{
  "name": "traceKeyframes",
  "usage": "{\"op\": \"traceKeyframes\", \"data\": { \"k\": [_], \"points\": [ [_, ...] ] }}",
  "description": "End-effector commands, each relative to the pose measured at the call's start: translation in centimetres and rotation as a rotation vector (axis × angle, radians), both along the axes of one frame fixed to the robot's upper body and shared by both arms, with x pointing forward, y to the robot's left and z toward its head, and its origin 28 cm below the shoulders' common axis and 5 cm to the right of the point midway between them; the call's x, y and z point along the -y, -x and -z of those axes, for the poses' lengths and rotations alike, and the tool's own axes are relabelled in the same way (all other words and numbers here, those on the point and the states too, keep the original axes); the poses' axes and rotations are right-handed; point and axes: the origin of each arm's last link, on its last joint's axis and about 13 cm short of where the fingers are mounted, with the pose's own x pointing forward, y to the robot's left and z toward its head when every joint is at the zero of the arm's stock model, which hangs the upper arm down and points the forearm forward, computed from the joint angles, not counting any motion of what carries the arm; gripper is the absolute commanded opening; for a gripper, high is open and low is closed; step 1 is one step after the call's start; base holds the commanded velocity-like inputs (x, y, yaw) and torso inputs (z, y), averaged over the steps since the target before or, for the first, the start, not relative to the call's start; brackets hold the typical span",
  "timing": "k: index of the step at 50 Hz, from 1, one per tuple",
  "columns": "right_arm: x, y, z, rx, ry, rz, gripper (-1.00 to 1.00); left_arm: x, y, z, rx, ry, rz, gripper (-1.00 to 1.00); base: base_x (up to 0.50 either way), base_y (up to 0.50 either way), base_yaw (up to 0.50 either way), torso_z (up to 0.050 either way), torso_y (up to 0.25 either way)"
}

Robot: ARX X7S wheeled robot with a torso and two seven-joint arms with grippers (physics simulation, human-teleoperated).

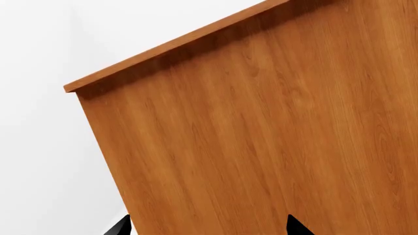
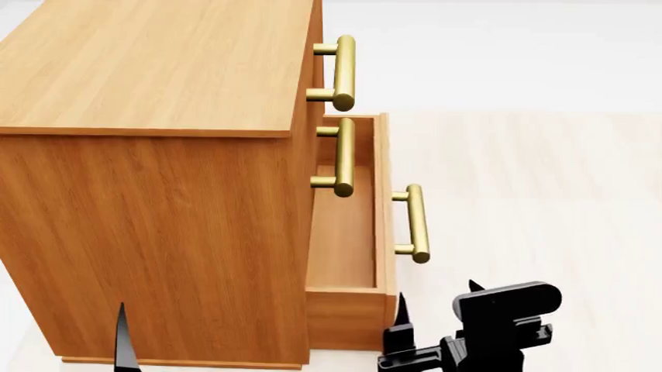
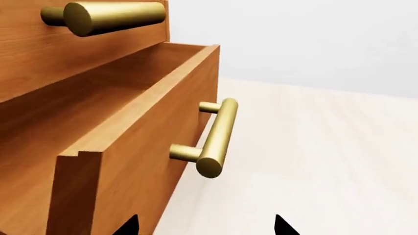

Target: Close the bottom drawer of the cabinet.

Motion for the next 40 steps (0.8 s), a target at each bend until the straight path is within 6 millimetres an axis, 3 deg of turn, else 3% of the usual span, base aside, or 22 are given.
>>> {"op": "traceKeyframes", "data": {
  "k": [1,40],
  "points": [
    [-1.8,0.1,-0.1,-0.011,0.028,-0.093,1.0,0.1,-0.1,-0.1,-0.001,0.034,0.034,1.0,0.0,0.0,0.0,0.0,0.0],
    [-5.9,-1.2,-2.0,0.033,0.068,-0.259,1.0,0.1,0.3,0.4,-0.007,0.035,0.038,1.0,0.0,0.0,0.0,0.0,0.0]
  ]
}}
